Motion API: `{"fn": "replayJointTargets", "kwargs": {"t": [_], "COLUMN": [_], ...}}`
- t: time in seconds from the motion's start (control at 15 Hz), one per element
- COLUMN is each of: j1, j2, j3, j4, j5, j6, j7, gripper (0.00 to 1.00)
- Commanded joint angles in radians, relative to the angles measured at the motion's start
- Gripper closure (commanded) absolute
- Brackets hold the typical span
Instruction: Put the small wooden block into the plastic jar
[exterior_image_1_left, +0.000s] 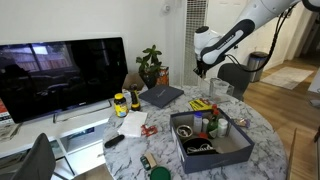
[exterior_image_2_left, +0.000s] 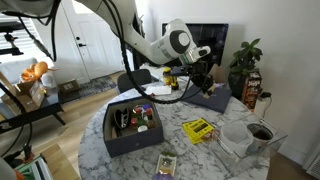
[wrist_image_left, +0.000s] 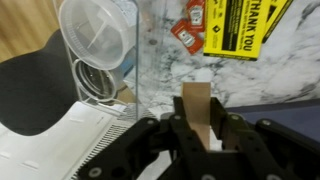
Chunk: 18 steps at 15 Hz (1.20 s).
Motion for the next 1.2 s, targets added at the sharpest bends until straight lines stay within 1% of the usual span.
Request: {"fn": "replayJointTargets", "kwargs": {"t": [0.0, 0.07, 0.27, 0.53, 0.8, 0.87, 0.93, 1.07, 1.13], "j1": [-0.051, -0.055, -0.083, -0.108, -0.136, -0.142, -0.148, -0.157, -0.161], "j2": [0.096, 0.118, 0.176, 0.233, 0.264, 0.27, 0.275, 0.279, 0.271], "j3": [-0.062, -0.086, -0.119, -0.112, -0.097, -0.095, -0.092, -0.087, -0.081], "j4": [0.126, 0.15, 0.2, 0.248, 0.293, 0.303, 0.314, 0.331, 0.333], "j5": [0.002, -0.01, -0.001, 0.011, 0.04, 0.046, 0.055, 0.066, 0.073], "j6": [-0.053, -0.08, -0.172, -0.266, -0.317, -0.325, -0.335, -0.357, -0.366], "j7": [0.095, 0.123, 0.18, 0.229, 0.274, 0.277, 0.282, 0.281, 0.272], "gripper": [0.93, 0.93, 0.93, 0.93, 0.93, 0.45, 0.45, 0.31, 0.23]}}
